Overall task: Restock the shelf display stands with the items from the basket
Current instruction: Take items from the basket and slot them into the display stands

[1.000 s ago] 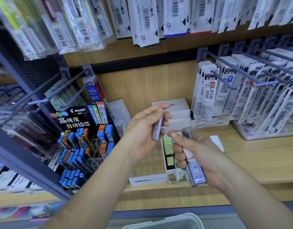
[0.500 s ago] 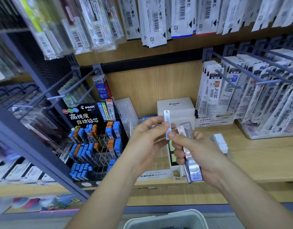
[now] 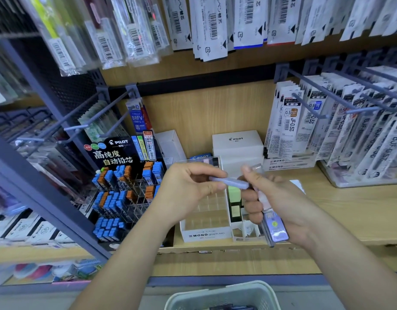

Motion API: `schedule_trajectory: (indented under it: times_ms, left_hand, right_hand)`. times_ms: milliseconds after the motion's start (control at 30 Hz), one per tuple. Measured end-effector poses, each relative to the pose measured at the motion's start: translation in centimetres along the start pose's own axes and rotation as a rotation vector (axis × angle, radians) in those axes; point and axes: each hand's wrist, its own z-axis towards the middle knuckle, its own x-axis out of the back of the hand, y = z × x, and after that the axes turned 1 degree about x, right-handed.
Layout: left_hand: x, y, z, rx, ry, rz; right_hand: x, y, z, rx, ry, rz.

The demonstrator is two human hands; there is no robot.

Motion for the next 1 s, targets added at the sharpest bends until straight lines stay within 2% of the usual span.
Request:
schedule_trajectory:
  times_ms: [267,433,567,733,1000]
  left_hand:
    - [0.4,-0.2,0.0,0.018,0.012,-0.124]
    - [1.2,-0.2,0.2,0.167,-0.018,-0.331]
    - [1.2,-0.3,0.0,0.205,-0.055,-0.267]
    - [2.5,-0.5,0.4,0.167,0.053,-0.223]
    - [4.0,-2.0,0.8,0.153,0.175,0.135]
  right_hand:
    - [-0.1,0.0,-0.4,0.013,-0.026,-0.189]
    - [-0.5,0.2,-0.4,0.114,0.024,-0.264]
    - [-0.6,0.6,-0.3,0.111,0.025,-0.3]
    - [-0.1,0.7,-0.2,0.048,0.032,-0.252]
    - [2.5,0.6,0.9,-0.141,0.16,0.046]
